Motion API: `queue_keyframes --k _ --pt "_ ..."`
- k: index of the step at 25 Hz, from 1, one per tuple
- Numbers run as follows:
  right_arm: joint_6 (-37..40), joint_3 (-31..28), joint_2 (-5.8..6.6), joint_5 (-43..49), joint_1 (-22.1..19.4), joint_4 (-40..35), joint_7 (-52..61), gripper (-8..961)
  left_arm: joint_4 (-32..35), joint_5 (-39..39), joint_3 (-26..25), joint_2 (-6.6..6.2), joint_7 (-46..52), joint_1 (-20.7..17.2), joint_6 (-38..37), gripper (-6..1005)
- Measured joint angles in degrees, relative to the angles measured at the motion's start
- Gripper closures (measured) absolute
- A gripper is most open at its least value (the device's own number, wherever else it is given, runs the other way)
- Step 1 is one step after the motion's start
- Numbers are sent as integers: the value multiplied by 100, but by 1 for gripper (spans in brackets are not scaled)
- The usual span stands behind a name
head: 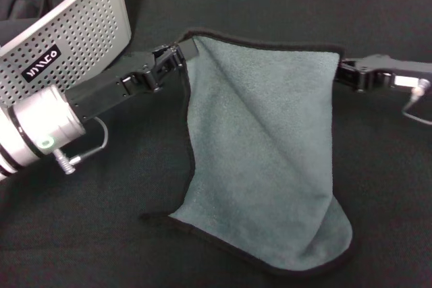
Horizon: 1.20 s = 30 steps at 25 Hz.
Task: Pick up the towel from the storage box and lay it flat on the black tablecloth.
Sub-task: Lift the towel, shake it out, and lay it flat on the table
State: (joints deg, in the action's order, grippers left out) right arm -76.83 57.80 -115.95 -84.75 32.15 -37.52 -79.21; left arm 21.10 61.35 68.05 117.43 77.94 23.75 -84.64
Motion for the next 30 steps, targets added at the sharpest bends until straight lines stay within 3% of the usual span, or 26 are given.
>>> queue_keyframes --k 2,11,18,25,30 --pt "592 322 -7 -8 279 169 -68 942 0 2 -1 30 -138 7 116 988" --pt "1760 1006 12 34 492 120 -66 942 54 -53 -90 124 -1086 37 805 988" --pt "2131 1271 20 129 606 11 -76 942 427 -58 -199 178 -1470 11 1274 988" --pt "2431 1555 20 212 756 -40 -21 942 454 -82 -203 267 -2549 24 1633 988" --pt "2692 1636 13 213 821 -46 -30 942 412 -143 -204 281 -2780 45 1832 988"
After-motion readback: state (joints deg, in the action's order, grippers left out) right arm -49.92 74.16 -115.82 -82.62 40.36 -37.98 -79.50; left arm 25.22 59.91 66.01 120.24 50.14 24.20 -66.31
